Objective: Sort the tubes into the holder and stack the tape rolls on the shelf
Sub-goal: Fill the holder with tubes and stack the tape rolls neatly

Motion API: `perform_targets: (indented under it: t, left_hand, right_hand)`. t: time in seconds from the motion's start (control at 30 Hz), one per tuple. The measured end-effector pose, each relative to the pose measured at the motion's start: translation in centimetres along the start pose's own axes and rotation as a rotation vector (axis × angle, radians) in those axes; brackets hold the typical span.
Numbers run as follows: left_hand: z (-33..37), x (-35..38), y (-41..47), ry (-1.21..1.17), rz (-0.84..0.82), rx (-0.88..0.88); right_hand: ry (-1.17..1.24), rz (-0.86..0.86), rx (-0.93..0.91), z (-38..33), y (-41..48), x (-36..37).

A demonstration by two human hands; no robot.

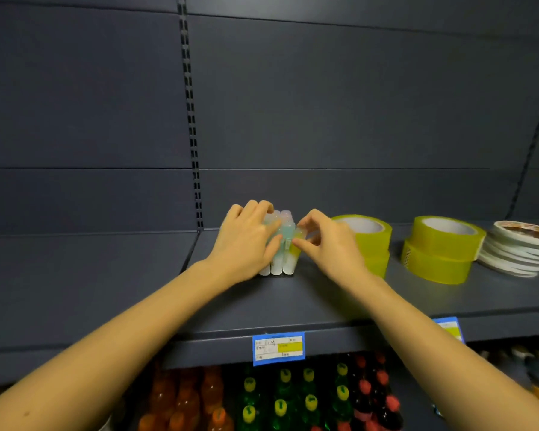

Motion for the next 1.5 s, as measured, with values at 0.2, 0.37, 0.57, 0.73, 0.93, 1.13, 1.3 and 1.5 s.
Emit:
perform_targets:
  t: [0.2,0.37,0.57,0.73,0.93,1.13,1.3,1.5]
  left_hand:
    - [-1.5,-1.8,-2.5,-0.056,0.123,-0.190]
    - [-3.6,-2.3,-4.9,0.013,0.074,-0.371]
    - [-5.3,-4.8,-9.7,0.062,0.098,-0.529]
    - [-8.0,-8.1,-15.2,0.165,0.069,-0.656]
    - [-12.0,-12.9,-23.0,0.299,0.000,-0.811]
    - [-16.5,-18.3,-30.2,0.404,-0.049,-0.913]
    - [-21.5,-22.9,-35.7,0.459,-0.086,-0.944]
    - [-27.1,-26.3,-42.6,0.478,-0.135,-0.939]
  right_hand:
    - [-0.266,0.025,-0.156,-0.6,0.8,-0.1]
    - [-0.364,-0.047,-0.208,-1.2,2.3,-1.0]
    - [-0.382,-0.032,-0.361,-4.6,3.0,-0.6]
    - [-0.161,-0.153,-0.538,-11.9,1.5,3.9]
    - [-0.068,-0.305,-0.761,-20.9,-1.2,8.7]
    - [0.063,-0.406,-0.796,-30.1,-3.1,12.6]
    - [0.105,-0.458,-0.794,-38.9,-4.8,16.0]
    - [0.125,-0.480,-0.760,-47.6,-6.6,20.2]
Point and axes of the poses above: each hand's wrist, its own y-axis towards the middle knuckle, its own x-axis out of the palm, z = x × y, the point moved 2 cm from there along y, towards the middle knuckle, and after that the axes turned 3 degrees about -y, right-handed, at the moved point
